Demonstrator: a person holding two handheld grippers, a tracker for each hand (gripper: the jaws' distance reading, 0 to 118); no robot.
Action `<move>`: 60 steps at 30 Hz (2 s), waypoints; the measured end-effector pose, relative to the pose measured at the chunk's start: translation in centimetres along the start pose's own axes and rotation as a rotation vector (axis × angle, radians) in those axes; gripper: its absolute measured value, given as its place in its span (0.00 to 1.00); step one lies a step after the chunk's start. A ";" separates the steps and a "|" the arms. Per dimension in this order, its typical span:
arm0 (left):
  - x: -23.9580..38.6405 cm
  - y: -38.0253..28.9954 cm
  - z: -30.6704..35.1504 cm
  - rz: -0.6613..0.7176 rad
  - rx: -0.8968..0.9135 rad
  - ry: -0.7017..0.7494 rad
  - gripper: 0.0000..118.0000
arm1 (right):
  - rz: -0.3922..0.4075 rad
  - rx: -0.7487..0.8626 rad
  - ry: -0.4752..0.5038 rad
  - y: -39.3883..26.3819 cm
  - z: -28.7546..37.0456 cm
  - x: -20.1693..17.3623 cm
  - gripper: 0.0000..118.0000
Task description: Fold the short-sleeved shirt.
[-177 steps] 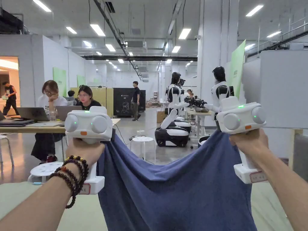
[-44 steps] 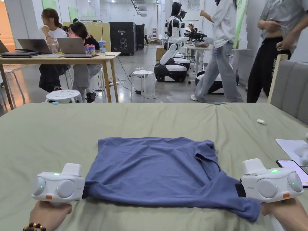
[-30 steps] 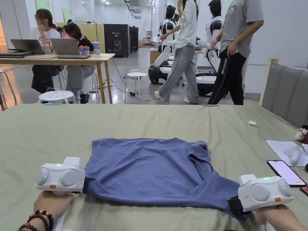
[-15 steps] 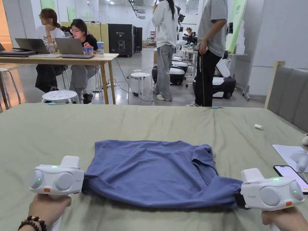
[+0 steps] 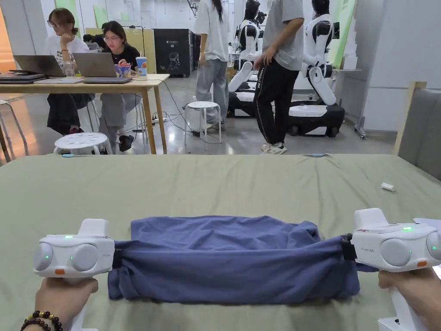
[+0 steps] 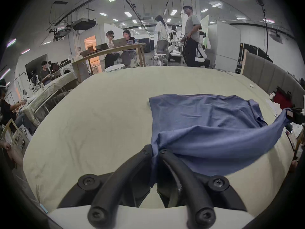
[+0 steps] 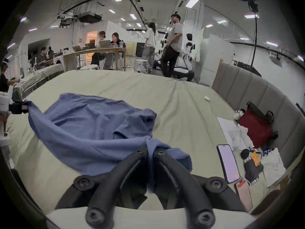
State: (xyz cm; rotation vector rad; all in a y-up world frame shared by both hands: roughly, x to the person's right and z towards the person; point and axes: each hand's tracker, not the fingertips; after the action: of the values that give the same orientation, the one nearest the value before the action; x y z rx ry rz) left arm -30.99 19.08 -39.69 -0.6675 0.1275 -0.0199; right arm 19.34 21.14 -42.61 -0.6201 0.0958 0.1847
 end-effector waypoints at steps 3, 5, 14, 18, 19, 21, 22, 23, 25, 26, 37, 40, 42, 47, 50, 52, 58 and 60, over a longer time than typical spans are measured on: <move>0.5 0.5 -3.3 -0.013 -0.055 0.018 0.02 | 0.002 -0.047 -0.007 0.7 -3.9 -0.3 0.06; 1.1 0.6 -5.2 -0.033 -0.115 0.022 0.02 | 0.008 -0.087 -0.017 0.6 -6.0 -0.8 0.06; 1.4 -0.5 -9.4 -0.029 -0.199 0.041 0.04 | 0.078 -0.245 -0.051 -1.6 -9.7 -2.2 0.07; 1.2 -0.2 -9.2 -0.069 -0.168 0.088 0.70 | 0.058 -0.211 -0.075 -1.4 -8.8 -2.0 0.58; 0.8 -0.2 -9.0 -0.057 -0.151 0.081 0.93 | 0.054 -0.189 -0.090 -1.3 -8.2 -1.8 0.80; 0.3 0.0 -7.5 0.008 -0.086 0.033 0.97 | 0.004 -0.143 -0.085 -1.1 -6.5 -1.3 1.00; 0.1 0.3 -6.8 0.045 -0.063 0.022 0.97 | -0.029 -0.092 -0.066 -1.0 -6.3 -0.9 0.96; -0.1 0.2 -6.3 0.051 -0.066 0.009 0.97 | -0.044 -0.076 -0.054 -1.0 -5.6 -0.8 0.94; 0.1 -0.2 -4.7 0.054 -0.085 0.002 0.85 | -0.013 -0.098 -0.073 -1.1 -4.4 -1.6 0.82; 0.3 -0.5 -4.4 0.049 -0.092 0.006 0.51 | 0.022 -0.114 -0.075 -1.1 -4.0 -2.0 0.53; -0.1 -3.9 -1.1 0.041 -0.074 -0.010 0.00 | 0.034 -0.078 -0.019 -2.1 -0.9 -4.7 0.00; -0.4 -4.2 -1.3 0.038 -0.096 -0.023 0.21 | 0.034 -0.076 0.003 -2.1 -0.5 -5.3 0.00; -0.4 -4.3 -2.0 0.052 -0.112 -0.019 0.78 | 0.052 -0.074 0.007 -2.2 -1.2 -5.6 0.00; 0.2 -3.7 -4.8 0.053 -0.133 -0.022 0.89 | 0.062 -0.078 0.025 -2.5 -1.1 -6.1 0.00; 1.6 -3.8 -5.9 -0.012 -0.166 -0.011 0.75 | 0.068 -0.087 0.030 -2.8 -1.6 -6.2 0.00; 2.1 -4.1 -6.5 -0.026 -0.204 -0.046 0.59 | 0.067 -0.095 0.032 -2.9 -1.9 -6.0 0.00; 2.6 -4.3 -5.9 0.028 -0.179 -0.033 0.04 | 0.058 -0.107 0.027 -3.1 -2.2 -5.3 0.00; 2.5 -3.8 -5.6 0.033 -0.167 -0.015 0.04 | 0.051 -0.102 0.024 -2.9 -1.8 -5.0 0.00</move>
State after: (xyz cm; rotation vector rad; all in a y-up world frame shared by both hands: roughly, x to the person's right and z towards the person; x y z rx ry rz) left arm -29.11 12.49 -41.95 -0.8320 0.1268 0.0282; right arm 14.99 17.03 -41.69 -0.7219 0.1263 0.2321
